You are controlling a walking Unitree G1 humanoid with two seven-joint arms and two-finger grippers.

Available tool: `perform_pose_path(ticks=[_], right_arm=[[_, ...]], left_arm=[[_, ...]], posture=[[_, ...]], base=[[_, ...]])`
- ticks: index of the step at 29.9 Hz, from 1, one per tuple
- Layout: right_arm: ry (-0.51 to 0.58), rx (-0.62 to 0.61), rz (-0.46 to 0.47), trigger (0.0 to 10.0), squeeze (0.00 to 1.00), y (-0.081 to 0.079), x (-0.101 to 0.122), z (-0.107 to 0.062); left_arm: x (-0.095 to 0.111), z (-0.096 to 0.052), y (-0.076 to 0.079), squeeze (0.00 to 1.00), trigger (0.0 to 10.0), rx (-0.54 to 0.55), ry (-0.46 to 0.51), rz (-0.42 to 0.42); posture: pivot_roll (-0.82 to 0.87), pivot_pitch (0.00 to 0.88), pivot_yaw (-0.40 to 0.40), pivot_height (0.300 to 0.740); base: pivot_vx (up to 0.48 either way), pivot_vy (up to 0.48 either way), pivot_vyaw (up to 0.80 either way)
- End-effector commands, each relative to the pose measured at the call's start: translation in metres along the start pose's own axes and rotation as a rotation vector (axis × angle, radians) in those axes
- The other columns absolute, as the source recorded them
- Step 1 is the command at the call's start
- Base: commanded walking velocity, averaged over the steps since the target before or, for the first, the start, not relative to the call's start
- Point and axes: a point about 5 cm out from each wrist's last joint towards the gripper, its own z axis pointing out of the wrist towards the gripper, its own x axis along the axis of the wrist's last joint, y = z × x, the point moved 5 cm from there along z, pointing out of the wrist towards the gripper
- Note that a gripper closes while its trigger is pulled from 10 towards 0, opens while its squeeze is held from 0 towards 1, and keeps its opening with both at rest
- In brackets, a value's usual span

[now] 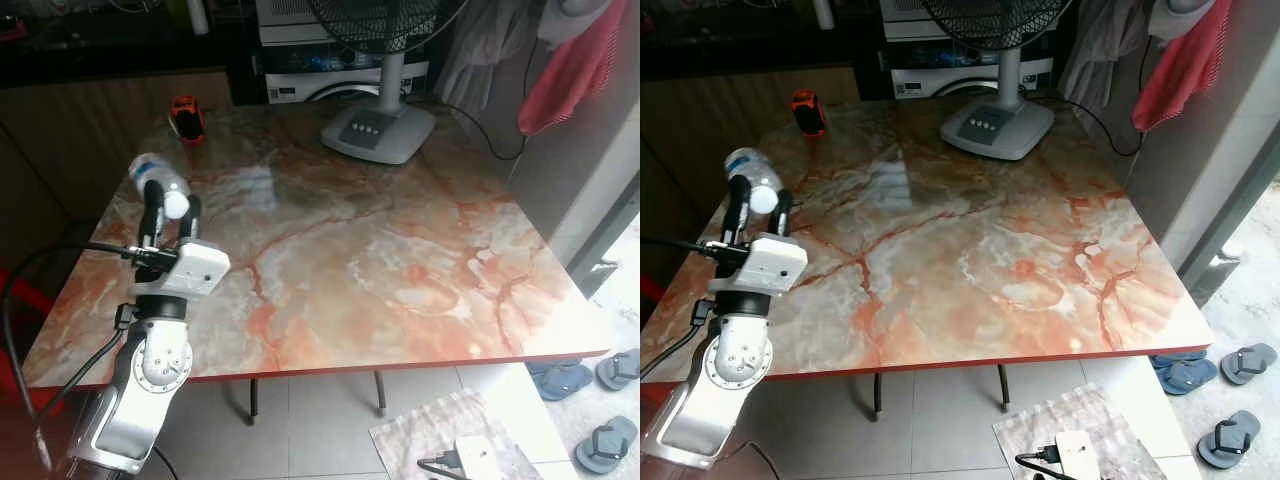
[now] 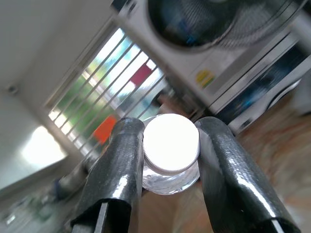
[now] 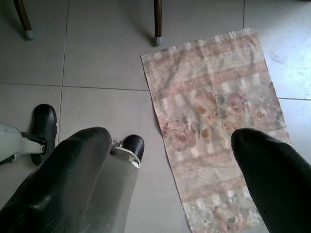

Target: Restocking fridge

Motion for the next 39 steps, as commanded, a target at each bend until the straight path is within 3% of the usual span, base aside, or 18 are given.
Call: perform_pose_path(ticks=[1, 5, 9, 17, 27, 39], right_arm=[[0.005, -0.004, 0.002, 10.0, 0.0, 0.001, 0.001, 0.0], [0.005, -0.002, 0.004, 10.0, 0.0, 0.001, 0.001, 0.0], [0.001, 0.004, 0.001, 10.0, 0.0, 0.0, 0.0, 0.0], [0.003, 0.004, 0.001, 10.0, 0.0, 0.001, 0.0, 0.0], [0.004, 0.002, 0.004, 10.0, 0.0, 0.001, 0.0, 0.0], [0.004, 0.005, 0.011, 10.0, 0.0, 0.0, -0.001, 0.0]], left_arm=[[0.006, -0.002, 0.011, 0.0, 10.0, -0.077, 0.036, -0.038], [0.007, -0.007, 0.026, 0.0, 10.0, -0.164, 0.012, -0.16], [0.006, -0.008, 0.034, 0.0, 10.0, -0.192, -0.074, -0.39], [0.019, -0.001, 0.041, 0.0, 10.0, -0.26, -0.066, -0.599], [0.021, 0.006, 0.034, 0.0, 10.0, -0.279, -0.095, -0.739], [0.021, 0.009, 0.04, 0.0, 10.0, -0.282, -0.112, -0.715]], posture=[[0.01, 0.031, 0.037, 0.74], [0.01, 0.03, 0.035, 0.74], [0.02, 0.034, 0.03, 0.74], [0.01, 0.034, 0.03, 0.74], [0.01, 0.033, 0.03, 0.74], [0.01, 0.037, 0.037, 0.74]], base=[[0.0, 0.0, 0.0], [0.0, 0.0, 0.0], [0.0, 0.0, 0.0], [0.0, 0.0, 0.0], [0.0, 0.0, 0.0], [0.0, 0.0, 0.0]])
